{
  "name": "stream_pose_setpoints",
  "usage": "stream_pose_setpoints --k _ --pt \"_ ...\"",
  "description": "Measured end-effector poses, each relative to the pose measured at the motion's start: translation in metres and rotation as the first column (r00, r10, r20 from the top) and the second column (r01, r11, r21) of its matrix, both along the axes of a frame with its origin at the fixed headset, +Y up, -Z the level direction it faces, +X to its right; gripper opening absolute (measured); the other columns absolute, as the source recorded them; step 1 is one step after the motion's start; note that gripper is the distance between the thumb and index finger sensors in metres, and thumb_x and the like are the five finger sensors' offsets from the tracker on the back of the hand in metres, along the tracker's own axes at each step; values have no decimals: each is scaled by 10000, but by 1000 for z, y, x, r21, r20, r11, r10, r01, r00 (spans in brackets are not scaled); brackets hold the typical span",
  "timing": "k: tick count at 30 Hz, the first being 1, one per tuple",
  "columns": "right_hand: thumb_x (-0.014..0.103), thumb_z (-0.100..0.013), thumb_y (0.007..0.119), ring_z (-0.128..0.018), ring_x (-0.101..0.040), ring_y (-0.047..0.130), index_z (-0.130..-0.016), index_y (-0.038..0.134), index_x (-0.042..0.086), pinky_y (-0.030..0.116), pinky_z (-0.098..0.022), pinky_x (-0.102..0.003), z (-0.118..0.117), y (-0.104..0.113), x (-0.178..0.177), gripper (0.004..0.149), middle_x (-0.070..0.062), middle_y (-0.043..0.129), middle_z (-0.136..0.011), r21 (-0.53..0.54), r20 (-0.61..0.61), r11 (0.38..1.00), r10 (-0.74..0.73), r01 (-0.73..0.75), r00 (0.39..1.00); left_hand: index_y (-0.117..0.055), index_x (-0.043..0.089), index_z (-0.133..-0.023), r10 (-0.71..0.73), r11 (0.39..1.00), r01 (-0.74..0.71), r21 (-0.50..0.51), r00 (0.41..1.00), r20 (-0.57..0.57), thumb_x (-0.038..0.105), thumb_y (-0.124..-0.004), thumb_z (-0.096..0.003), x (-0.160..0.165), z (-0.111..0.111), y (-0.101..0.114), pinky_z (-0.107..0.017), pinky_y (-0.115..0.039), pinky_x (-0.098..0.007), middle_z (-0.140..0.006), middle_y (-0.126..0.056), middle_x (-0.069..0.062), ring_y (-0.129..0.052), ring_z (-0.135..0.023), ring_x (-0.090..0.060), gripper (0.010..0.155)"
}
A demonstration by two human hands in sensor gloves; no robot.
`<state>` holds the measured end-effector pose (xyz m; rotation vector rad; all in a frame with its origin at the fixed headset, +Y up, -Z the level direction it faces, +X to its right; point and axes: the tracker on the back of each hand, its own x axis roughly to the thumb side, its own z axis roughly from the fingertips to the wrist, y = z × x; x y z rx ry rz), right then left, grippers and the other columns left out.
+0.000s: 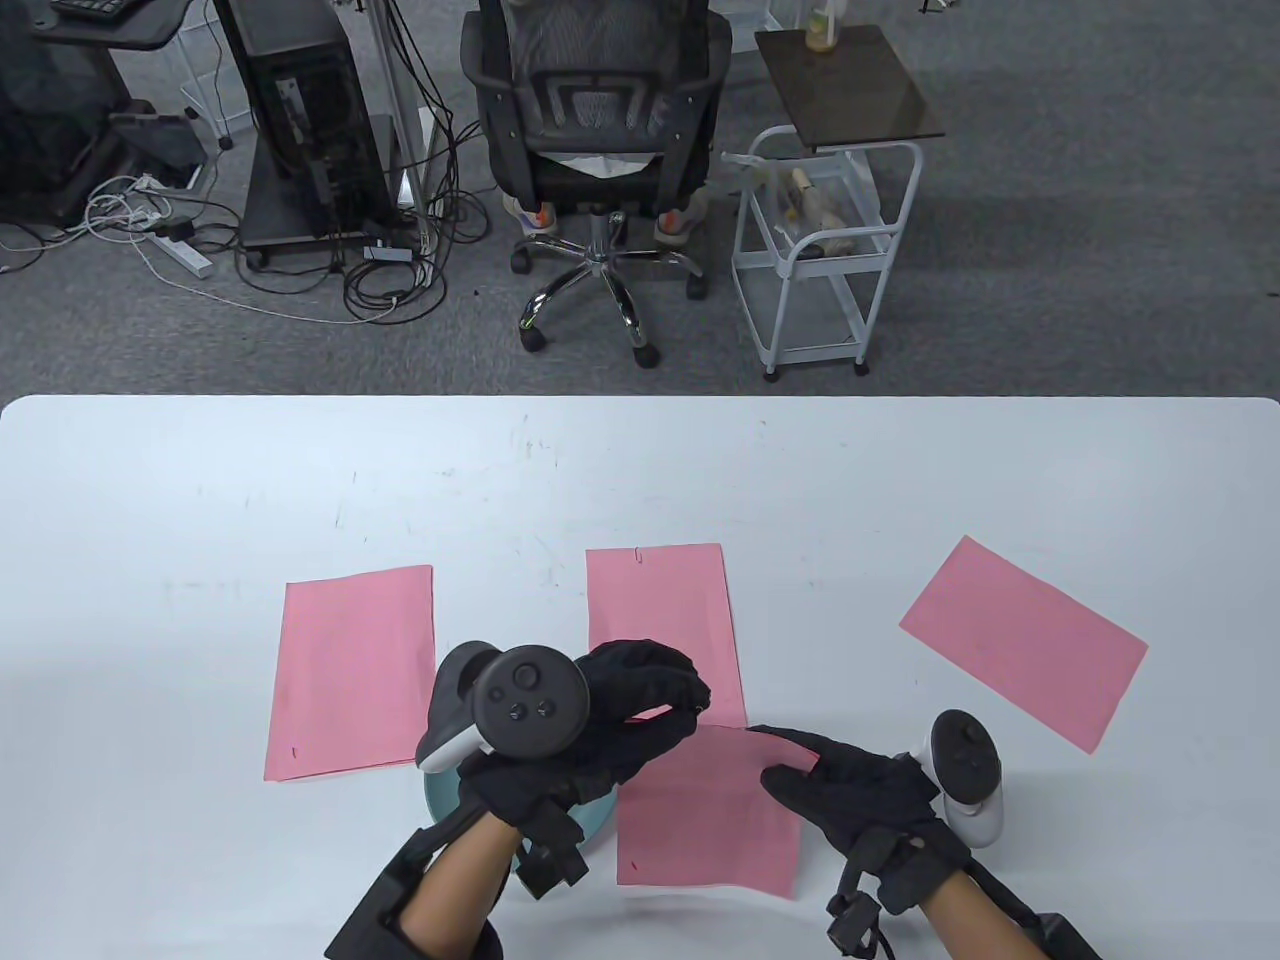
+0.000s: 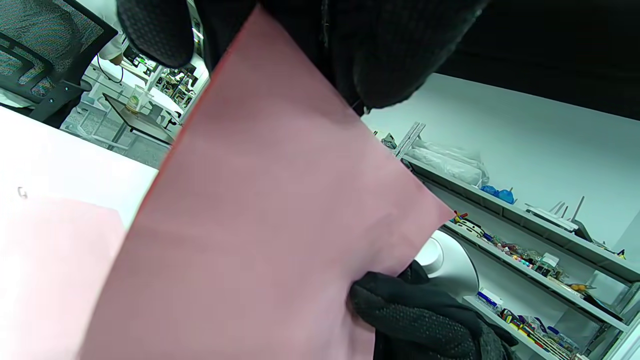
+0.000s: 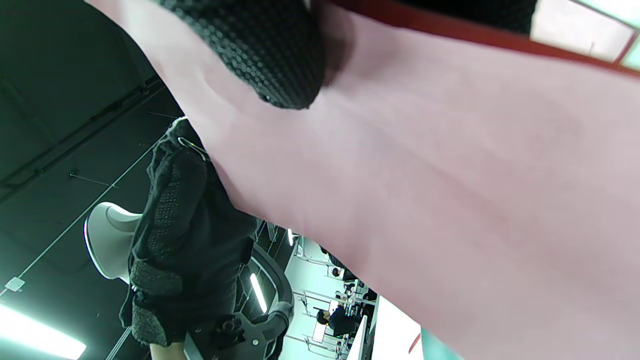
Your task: Pinch and push to attach paper clips
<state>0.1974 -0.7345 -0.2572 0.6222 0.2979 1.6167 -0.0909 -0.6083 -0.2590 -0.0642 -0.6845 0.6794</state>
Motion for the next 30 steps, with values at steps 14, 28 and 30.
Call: stream_pose_setpoints --k 14,28,30 --pt "206 -588 779 -766 -339 929 -997 770 169 783 -536 -475 0 1 1 410 -132 890 -919 -3 5 1000 -13 13 1000 -852 238 -955 -80 996 80 28 997 20 346 -834 -603 7 1 -3 -759 -606 -640 -1057 -815 -87 -748 -1025 -395 368" --pt "203 -587 779 -760 -336 933 -993 775 169 786 -532 -472 0 2 2 408 -131 893 -915 -4 14 1000 -11 11 1000 -846 220 -962 -234 970 233 77 972 12 358 -843 -595 13 3 -4 -761 -604 -644 -1068 -810 -92 -748 -1029 -394 392" --pt "203 -587 780 -760 -334 933 -993 774 169 787 -532 -471 0 2 2 408 -130 894 -914 -5 14 1000 -10 10 1000 -848 221 -959 -262 961 261 90 965 3 359 -844 -594 14 4 -4 -762 -605 -644 -1067 -812 -88 -750 -1030 -390 390"
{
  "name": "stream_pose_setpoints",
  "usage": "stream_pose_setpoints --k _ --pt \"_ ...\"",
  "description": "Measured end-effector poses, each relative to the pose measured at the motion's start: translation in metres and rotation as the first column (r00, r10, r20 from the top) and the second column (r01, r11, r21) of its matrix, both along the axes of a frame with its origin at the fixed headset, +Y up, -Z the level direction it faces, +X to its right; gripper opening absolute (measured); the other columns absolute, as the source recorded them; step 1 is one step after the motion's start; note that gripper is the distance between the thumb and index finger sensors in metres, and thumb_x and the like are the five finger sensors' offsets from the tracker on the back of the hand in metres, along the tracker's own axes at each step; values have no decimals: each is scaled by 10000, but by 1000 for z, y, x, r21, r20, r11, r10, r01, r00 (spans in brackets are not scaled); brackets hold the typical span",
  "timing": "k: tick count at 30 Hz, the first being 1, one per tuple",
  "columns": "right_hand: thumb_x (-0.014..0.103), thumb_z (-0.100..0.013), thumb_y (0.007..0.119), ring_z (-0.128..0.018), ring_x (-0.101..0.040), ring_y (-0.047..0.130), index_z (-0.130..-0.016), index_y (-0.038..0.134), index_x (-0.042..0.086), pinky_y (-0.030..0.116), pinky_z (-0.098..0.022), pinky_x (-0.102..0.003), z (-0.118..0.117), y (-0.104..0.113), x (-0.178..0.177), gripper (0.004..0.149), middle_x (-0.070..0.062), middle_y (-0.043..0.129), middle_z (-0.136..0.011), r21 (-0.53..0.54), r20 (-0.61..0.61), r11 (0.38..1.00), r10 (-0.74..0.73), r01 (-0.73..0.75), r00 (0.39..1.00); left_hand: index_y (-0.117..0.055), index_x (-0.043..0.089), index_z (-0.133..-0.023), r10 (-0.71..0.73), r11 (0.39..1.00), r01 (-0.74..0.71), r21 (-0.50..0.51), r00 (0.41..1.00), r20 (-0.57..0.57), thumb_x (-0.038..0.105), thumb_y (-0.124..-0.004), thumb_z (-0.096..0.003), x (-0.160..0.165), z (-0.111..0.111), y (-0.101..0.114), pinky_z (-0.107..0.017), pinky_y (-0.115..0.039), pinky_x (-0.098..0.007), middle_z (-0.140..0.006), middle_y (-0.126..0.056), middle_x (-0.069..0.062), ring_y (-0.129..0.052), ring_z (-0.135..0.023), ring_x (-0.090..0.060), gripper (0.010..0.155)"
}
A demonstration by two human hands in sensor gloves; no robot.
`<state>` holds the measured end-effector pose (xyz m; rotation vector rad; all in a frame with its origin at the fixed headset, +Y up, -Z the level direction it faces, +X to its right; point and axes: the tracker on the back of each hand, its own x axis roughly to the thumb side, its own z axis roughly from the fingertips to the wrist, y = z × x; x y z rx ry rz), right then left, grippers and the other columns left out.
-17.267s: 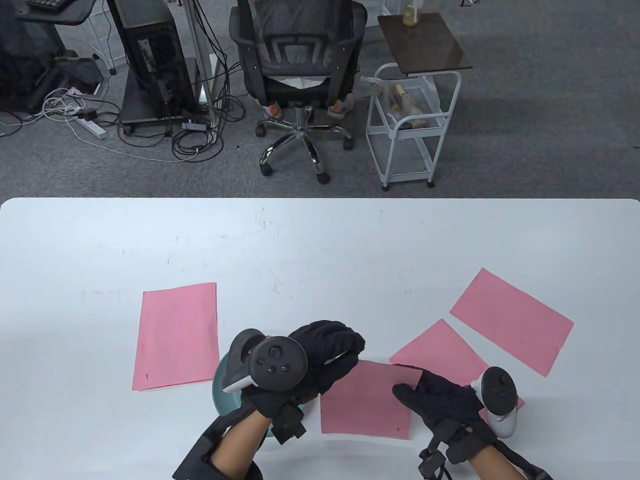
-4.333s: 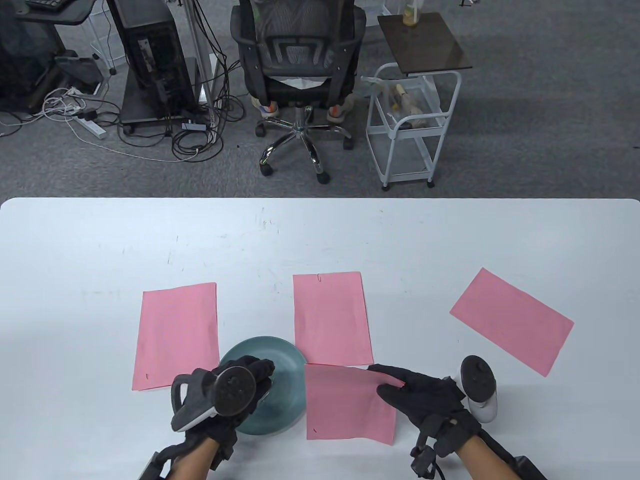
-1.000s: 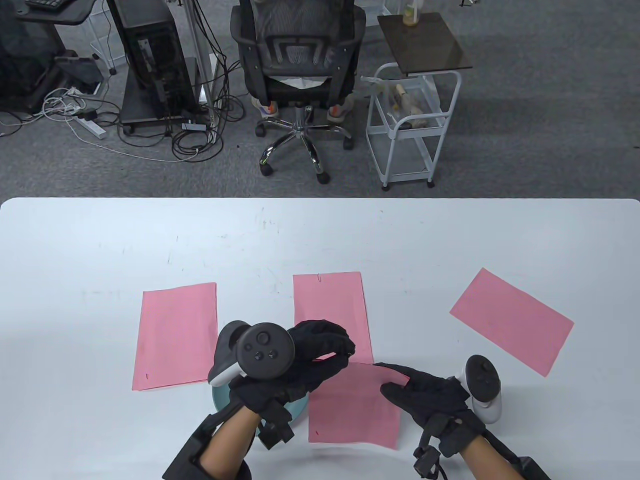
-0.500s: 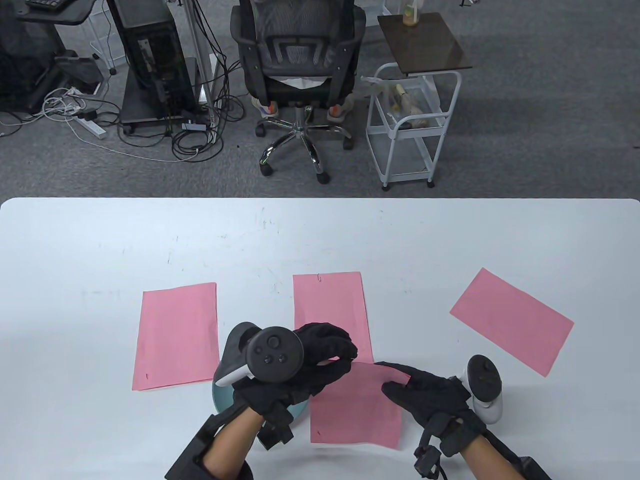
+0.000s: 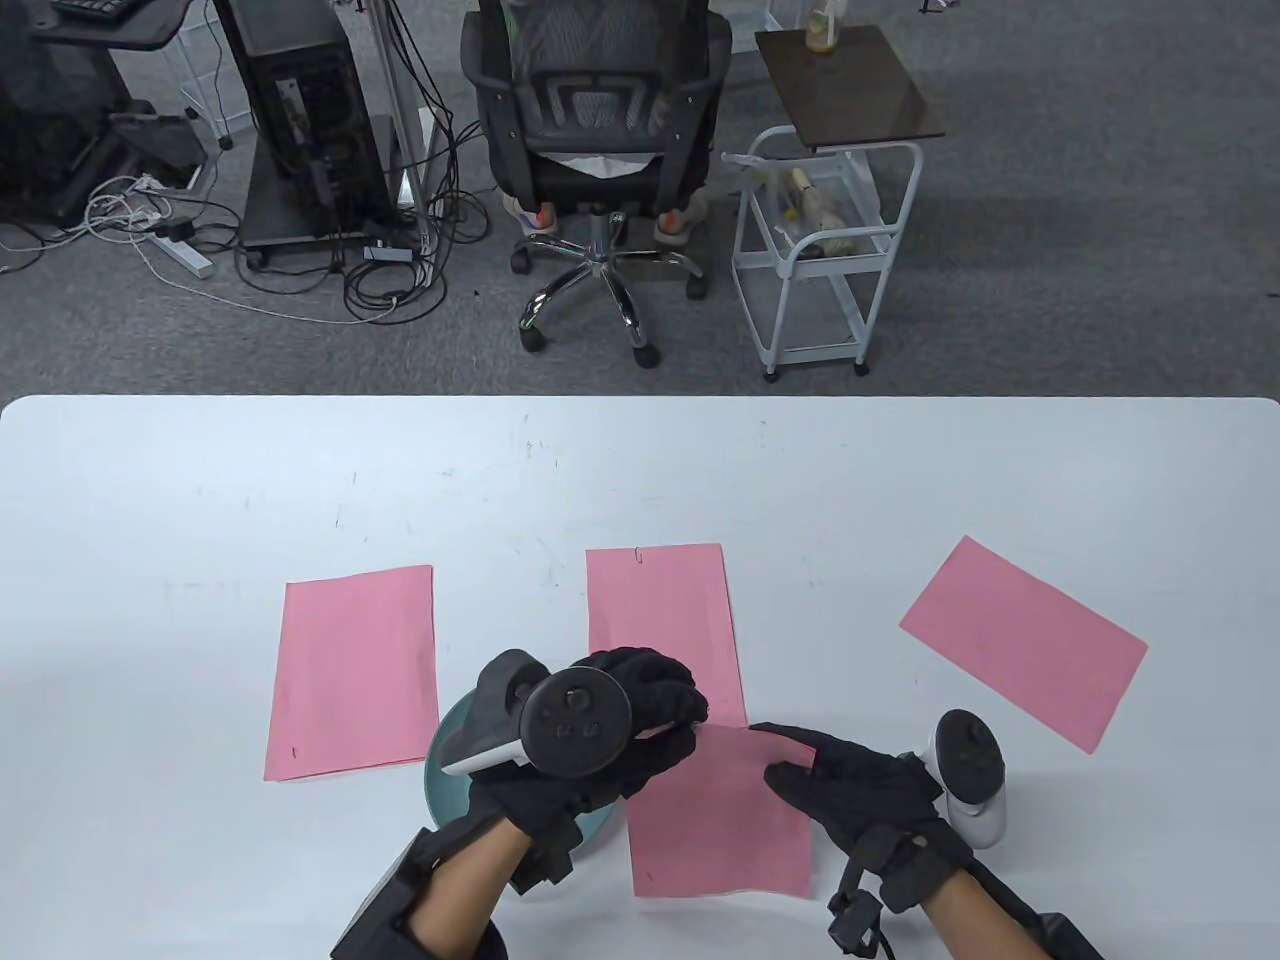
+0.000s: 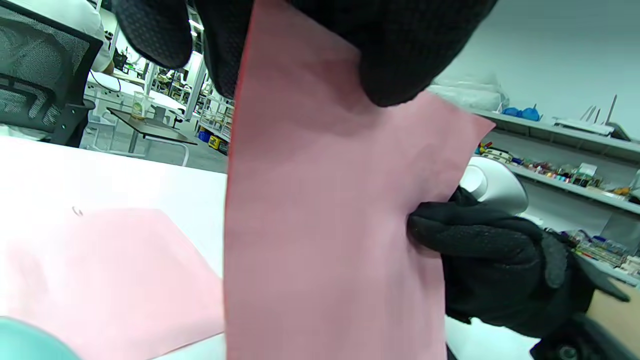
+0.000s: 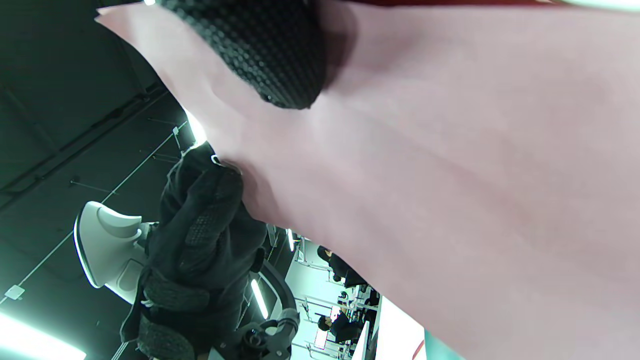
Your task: Pinch and push to attach paper clips
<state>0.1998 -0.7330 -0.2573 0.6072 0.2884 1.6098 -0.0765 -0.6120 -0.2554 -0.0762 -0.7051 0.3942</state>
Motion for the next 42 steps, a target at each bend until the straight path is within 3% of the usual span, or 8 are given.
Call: stream_pose_setpoints --k 14,19,23,26,32,38,42 --pt "200 -585 781 -757 -333 936 -992 776 169 789 -530 -470 0 0 0 408 -129 897 -910 -8 0 1000 2 -2 1000 -842 217 -971 -39 998 40 -39 999 9 357 -850 -590 4 -2 -6 -762 -603 -644 -1075 -806 -92 -751 -1029 -392 406" --pt "202 -587 780 -759 -335 935 -994 773 170 789 -531 -471 0 0 0 409 -128 896 -913 -8 -4 1000 -6 6 1000 -818 218 -1005 -60 997 60 -48 998 -5 356 -854 -590 -1 1 4 -762 -603 -643 -1092 -791 -103 -747 -1032 -395 440" --pt "204 -588 779 -763 -333 933 -995 772 170 787 -534 -471 1 2 1 409 -128 893 -915 -13 5 1000 -19 19 1000 -793 222 -1031 -51 999 53 15 995 -89 364 -850 -591 -21 15 22 -763 -605 -641 -1102 -783 -107 -745 -1034 -397 466" --pt "205 -590 778 -764 -335 931 -998 768 171 787 -534 -470 0 6 3 410 -129 891 -918 -16 18 999 -40 40 999 -757 214 -1062 -69 993 85 84 982 -176 383 -837 -595 -39 28 21 -763 -606 -637 -1111 -769 -119 -744 -1033 -398 503" --pt "210 -597 770 -767 -334 928 -1008 755 166 785 -537 -469 -14 20 16 414 -128 886 -923 -46 126 996 -63 70 990 -711 207 -1097 -128 949 211 234 937 -325 440 -793 -597 -75 54 -5 -765 -610 -635 -1132 -742 -123 -733 -1044 -395 557" --pt "218 -608 759 -746 -341 940 -1027 731 140 798 -516 -463 -46 23 15 427 -145 884 -917 -191 141 982 14 13 990 -690 201 -1107 -45 949 135 285 952 -304 469 -766 -592 -87 68 -44 -761 -614 -631 -1133 -733 -125 -726 -1045 -393 585" --pt "219 -611 760 -731 -344 946 -1028 729 125 803 -504 -458 -76 21 7 428 -154 890 -906 -266 131 964 62 -25 989 -673 215 -1110 -94 942 187 279 944 -316 482 -755 -585 -89 70 -67 -764 -619 -620 -1136 -725 -111 -725 -1049 -378 595"
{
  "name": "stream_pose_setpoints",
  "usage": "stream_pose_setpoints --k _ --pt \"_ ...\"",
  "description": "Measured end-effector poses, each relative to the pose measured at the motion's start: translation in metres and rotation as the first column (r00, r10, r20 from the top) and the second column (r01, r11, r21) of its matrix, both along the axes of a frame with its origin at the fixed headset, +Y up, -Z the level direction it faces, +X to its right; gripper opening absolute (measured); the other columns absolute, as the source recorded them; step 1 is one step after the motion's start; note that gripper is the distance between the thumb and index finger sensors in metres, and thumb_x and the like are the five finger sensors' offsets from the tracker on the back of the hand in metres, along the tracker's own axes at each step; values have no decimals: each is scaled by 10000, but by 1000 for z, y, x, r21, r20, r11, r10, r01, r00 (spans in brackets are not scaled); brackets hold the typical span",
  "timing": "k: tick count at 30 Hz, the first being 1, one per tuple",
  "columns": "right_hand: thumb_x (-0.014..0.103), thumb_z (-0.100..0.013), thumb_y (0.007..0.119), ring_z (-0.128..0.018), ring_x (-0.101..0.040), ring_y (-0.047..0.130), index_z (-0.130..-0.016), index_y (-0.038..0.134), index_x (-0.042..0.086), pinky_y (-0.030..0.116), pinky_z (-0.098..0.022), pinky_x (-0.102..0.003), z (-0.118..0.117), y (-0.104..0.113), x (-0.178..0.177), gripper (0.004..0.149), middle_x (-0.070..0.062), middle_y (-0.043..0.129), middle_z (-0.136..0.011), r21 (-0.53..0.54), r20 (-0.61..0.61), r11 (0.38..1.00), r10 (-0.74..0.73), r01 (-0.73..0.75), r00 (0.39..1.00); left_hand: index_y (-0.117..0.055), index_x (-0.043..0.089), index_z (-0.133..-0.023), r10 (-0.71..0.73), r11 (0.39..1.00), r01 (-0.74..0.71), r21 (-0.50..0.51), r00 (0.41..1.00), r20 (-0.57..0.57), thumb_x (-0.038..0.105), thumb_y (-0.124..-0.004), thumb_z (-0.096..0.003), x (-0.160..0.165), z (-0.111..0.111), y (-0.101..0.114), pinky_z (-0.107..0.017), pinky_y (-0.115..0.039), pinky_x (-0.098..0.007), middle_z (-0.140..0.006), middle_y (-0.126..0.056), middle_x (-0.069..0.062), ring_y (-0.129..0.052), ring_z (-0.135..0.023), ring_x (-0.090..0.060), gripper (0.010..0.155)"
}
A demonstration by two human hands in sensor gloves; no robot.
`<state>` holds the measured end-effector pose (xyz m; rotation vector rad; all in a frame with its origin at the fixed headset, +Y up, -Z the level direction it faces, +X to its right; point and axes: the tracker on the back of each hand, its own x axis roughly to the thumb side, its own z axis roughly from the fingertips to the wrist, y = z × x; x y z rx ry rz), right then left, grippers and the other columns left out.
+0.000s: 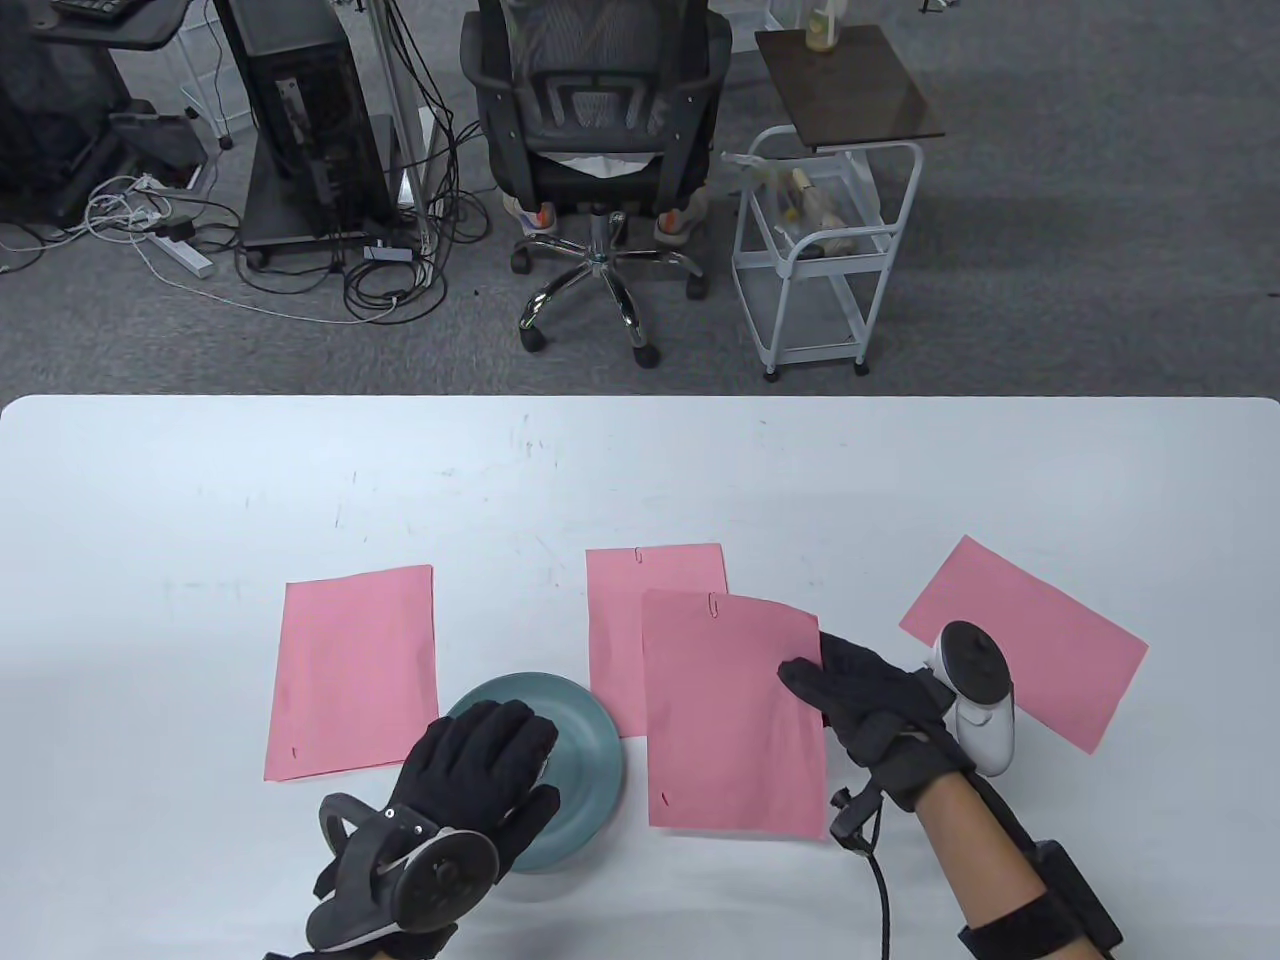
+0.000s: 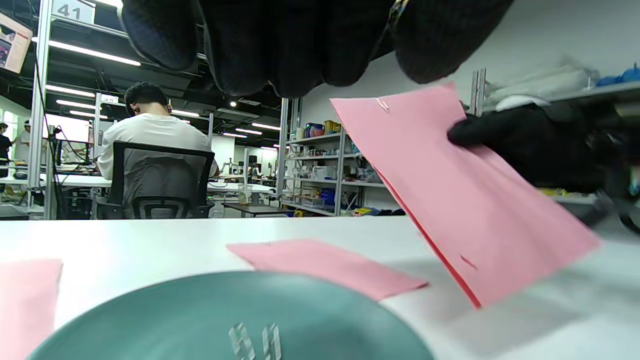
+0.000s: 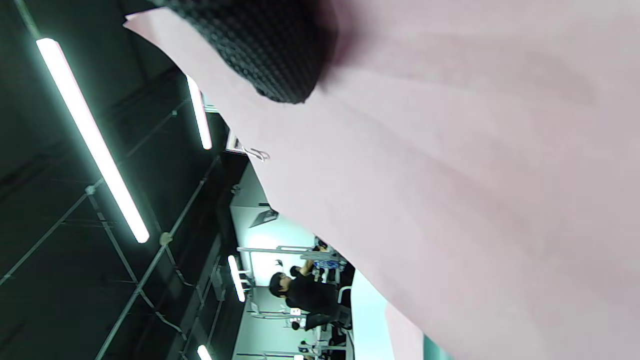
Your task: Pinch and push to attach paper clips
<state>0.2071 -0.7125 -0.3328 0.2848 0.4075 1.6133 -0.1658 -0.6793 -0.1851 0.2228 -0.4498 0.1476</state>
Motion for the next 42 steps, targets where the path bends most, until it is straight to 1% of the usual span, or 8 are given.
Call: stream_pose_setpoints --k 3,5,7,9,18,30,36,42 --pt "217 -611 762 -727 -346 949 -1027 731 119 804 -501 -460 -24 -1 -7 429 -157 891 -904 -22 36 1000 17 -16 999 -671 209 -1111 7 999 -8 -35 1000 -14 481 -755 -583 -4 -5 -16 -758 -631 -613 -1130 -731 -114 -735 -1039 -379 601" --pt "216 -610 763 -725 -347 949 -1025 734 116 803 -499 -461 -42 -6 -11 428 -159 892 -902 -36 63 999 31 -29 998 -652 207 -1119 -13 996 12 -83 1000 -12 483 -747 -585 -4 -7 -18 -762 -623 -611 -1136 -714 -115 -719 -1046 -380 609" --pt "214 -612 762 -726 -349 947 -1027 731 116 801 -502 -461 -59 -14 -14 428 -161 891 -903 -80 81 996 37 -30 996 -664 208 -1114 -23 999 22 -33 999 -39 482 -749 -582 -6 -7 -19 -759 -630 -610 -1129 -727 -116 -734 -1037 -378 604" --pt "212 -615 761 -727 -353 943 -1030 728 112 798 -503 -463 -75 -25 -18 429 -168 885 -905 -143 84 990 29 -17 996 -659 213 -1115 -59 998 58 -32 997 -59 486 -746 -582 -8 -8 -19 -760 -631 -607 -1130 -725 -111 -732 -1040 -373 605" --pt "213 -618 760 -697 -353 957 -1028 728 81 819 -479 -445 -113 -61 -32 432 -191 890 -886 -280 94 959 83 -54 992 -664 211 -1114 -73 997 70 -29 993 -98 489 -745 -582 -12 -12 -20 -758 -638 -603 -1127 -730 -111 -744 -1032 -371 606" --pt "220 -622 758 -697 -359 947 -1030 722 47 819 -480 -439 -124 -83 -52 444 -228 886 -871 -377 21 924 85 -71 996 -668 209 -1113 -106 993 101 -55 988 -113 490 -744 -583 -12 -14 -19 -751 -653 -594 -1117 -746 -108 -765 -1018 -366 605" --pt "251 -624 769 -720 -372 924 -1043 699 27 808 -501 -442 -124 -84 -57 480 -260 870 -876 -385 14 915 138 -122 990 -671 209 -1113 -108 993 101 -62 988 -114 491 -745 -582 -12 -15 -19 -749 -659 -592 -1115 -749 -108 -771 -1014 -365 606" --pt "311 -615 791 -738 -400 903 -1063 661 10 794 -518 -454 -121 -76 -52 555 -279 848 -893 -350 40 918 215 -188 976 -668 211 -1113 -109 993 103 -61 987 -117 491 -745 -582 -12 -15 -18 -748 -663 -588 -1114 -749 -105 -774 -1012 -360 606"
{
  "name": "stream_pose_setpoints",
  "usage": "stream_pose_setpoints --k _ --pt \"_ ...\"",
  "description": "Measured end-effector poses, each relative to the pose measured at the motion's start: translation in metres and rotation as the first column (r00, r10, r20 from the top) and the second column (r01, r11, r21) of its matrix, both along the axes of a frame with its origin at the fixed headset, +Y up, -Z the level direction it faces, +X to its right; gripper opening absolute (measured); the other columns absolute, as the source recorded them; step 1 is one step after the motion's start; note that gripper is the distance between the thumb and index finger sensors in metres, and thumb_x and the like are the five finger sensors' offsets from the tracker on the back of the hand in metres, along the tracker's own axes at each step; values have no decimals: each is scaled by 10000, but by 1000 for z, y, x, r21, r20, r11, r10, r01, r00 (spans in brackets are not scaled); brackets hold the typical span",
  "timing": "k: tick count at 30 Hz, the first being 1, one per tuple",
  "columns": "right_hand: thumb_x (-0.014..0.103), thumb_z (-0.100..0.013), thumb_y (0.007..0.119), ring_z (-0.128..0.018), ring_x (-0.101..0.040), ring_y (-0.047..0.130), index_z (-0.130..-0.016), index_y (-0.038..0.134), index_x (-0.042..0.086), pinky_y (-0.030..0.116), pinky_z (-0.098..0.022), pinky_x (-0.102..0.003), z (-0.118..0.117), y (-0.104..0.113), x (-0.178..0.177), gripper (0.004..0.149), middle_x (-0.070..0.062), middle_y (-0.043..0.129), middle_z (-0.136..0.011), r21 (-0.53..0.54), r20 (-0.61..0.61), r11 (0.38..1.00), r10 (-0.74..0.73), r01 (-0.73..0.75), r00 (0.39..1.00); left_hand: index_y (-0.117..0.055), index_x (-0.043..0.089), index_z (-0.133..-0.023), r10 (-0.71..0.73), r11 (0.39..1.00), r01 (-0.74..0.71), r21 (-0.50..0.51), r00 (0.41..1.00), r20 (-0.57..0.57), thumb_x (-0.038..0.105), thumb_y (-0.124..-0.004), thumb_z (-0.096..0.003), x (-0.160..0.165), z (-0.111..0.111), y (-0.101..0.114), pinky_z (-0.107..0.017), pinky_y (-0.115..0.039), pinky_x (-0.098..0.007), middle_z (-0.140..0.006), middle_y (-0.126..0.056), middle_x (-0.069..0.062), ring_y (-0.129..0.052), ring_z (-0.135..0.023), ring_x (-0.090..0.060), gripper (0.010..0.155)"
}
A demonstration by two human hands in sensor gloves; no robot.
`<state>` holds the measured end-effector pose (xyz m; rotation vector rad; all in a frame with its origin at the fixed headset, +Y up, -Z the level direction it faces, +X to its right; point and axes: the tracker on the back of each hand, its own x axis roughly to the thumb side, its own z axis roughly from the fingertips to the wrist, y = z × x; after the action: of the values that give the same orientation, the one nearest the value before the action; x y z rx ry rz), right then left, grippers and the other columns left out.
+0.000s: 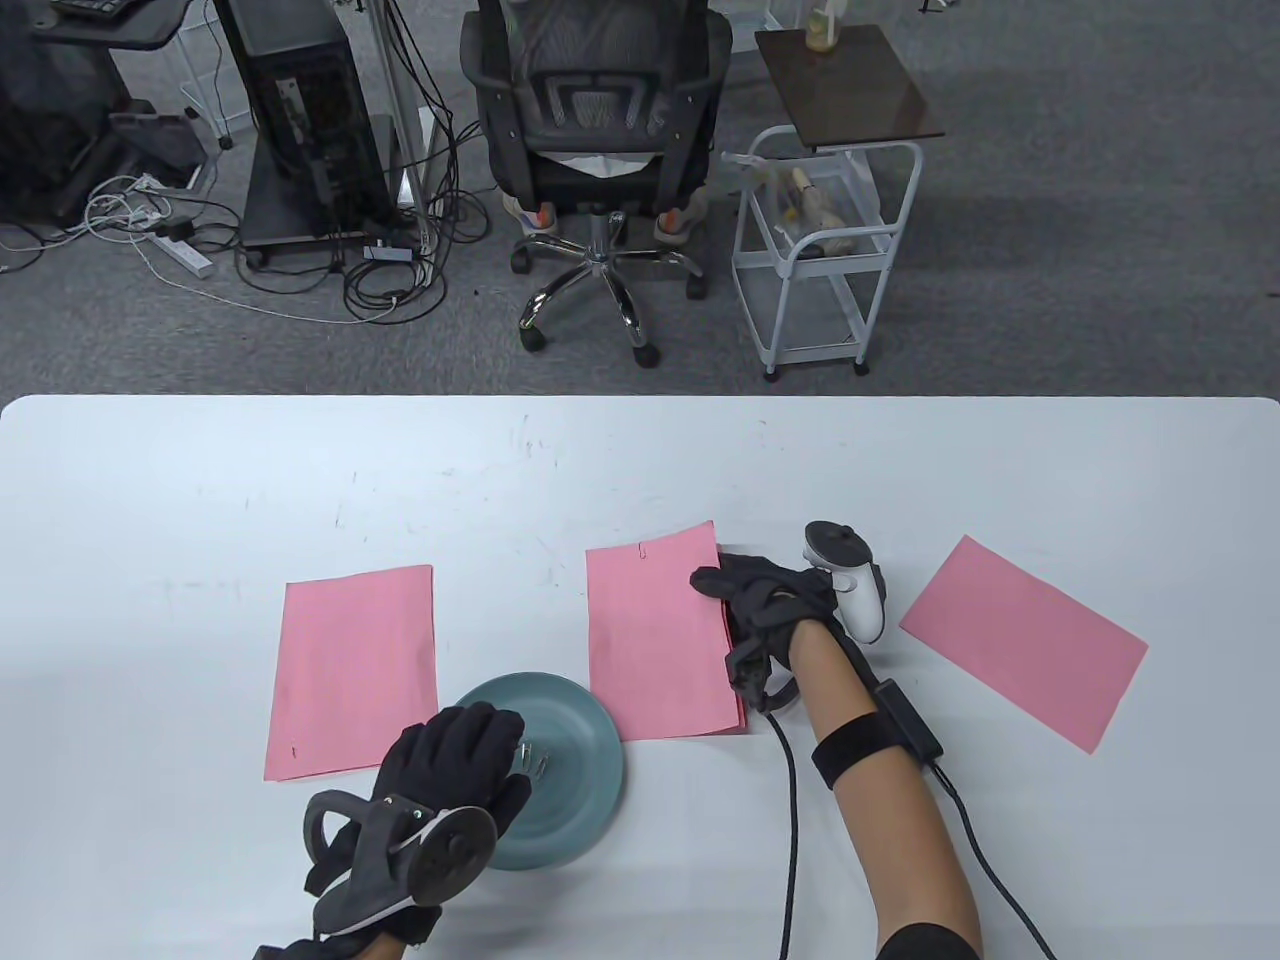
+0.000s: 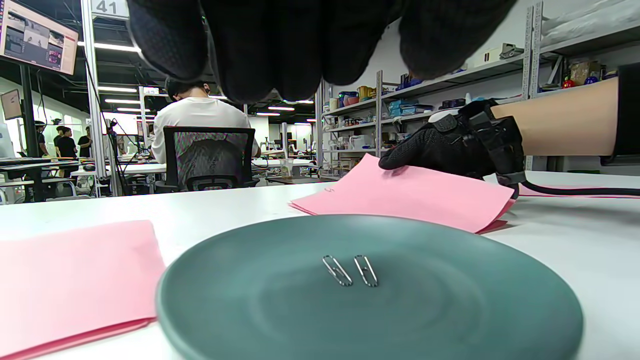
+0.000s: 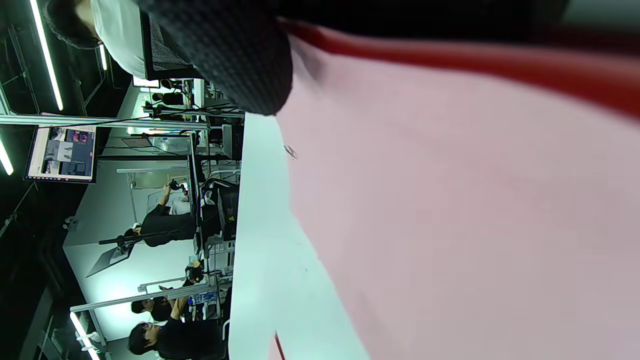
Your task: Pinch and push to attach paper clips
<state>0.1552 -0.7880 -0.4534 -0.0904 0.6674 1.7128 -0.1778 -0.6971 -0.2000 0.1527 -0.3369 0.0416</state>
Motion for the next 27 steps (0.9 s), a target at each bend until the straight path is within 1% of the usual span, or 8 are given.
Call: stream_pose_setpoints --k 3,6,9,12,17,21,25,27 --pt "336 -617 787 -742 -411 899 -1071 644 13 787 -523 -461 3 11 4 576 -269 834 -912 50 9 997 64 -64 998 -670 210 -1113 9 1000 -9 4 1000 -3 491 -745 -582 -1 0 0 -747 -663 -588 -1113 -752 -107 -776 -1010 -362 606" --pt "346 -614 787 -738 -418 902 -1070 647 15 784 -520 -471 10 27 11 581 -260 834 -918 107 68 976 182 -189 981 -672 210 -1112 7 1000 -7 4 1000 -17 491 -746 -581 -2 -1 0 -746 -665 -587 -1112 -752 -107 -779 -1009 -359 605" --pt "358 -611 785 -743 -419 900 -1072 645 23 778 -522 -480 21 46 21 587 -251 828 -929 177 130 917 337 -356 932 -675 209 -1110 9 1000 -9 -2 999 -43 491 -746 -581 -5 -3 0 -744 -667 -586 -1110 -756 -107 -782 -1006 -359 604" --pt "365 -603 784 -754 -417 894 -1072 646 36 773 -525 -486 38 63 29 589 -241 821 -940 272 172 843 432 -464 885 -683 208 -1106 9 1000 -9 -3 997 -79 491 -748 -581 -7 -4 0 -741 -673 -583 -1102 -768 -104 -792 -998 -360 600" --pt "379 -596 776 -786 -435 865 -1076 643 46 749 -546 -510 91 90 38 599 -248 798 -965 481 212 647 570 -592 794 -714 204 -1089 27 1000 -25 11 978 -209 486 -757 -580 -17 -4 3 -729 -700 -559 -1074 -808 -101 -834 -967 -349 583" --pt "398 -593 770 -822 -452 833 -1085 637 54 723 -576 -529 146 111 42 616 -252 772 -993 637 250 424 677 -644 693 -736 202 -1074 94 995 -78 60 938 -334 465 -774 -579 -33 -3 8 -719 -715 -551 -1054 -833 -100 -858 -946 -347 562" --pt "411 -588 766 -840 -454 820 -1086 642 62 713 -589 -537 193 129 45 621 -251 764 -1005 729 351 211 702 -651 620 -741 195 -1072 184 983 -157 98 881 -437 452 -781 -583 -52 -4 14 -717 -713 -553 -1051 -835 -108 -857 -941 -357 553" --pt "421 -588 762 -848 -452 815 -1088 642 66 710 -594 -538 213 135 47 624 -248 760 -1011 748 397 136 691 -649 603 -740 189 -1073 227 974 -197 115 856 -463 448 -785 -585 -58 -7 15 -715 -711 -557 -1050 -835 -112 -857 -938 -363 554"
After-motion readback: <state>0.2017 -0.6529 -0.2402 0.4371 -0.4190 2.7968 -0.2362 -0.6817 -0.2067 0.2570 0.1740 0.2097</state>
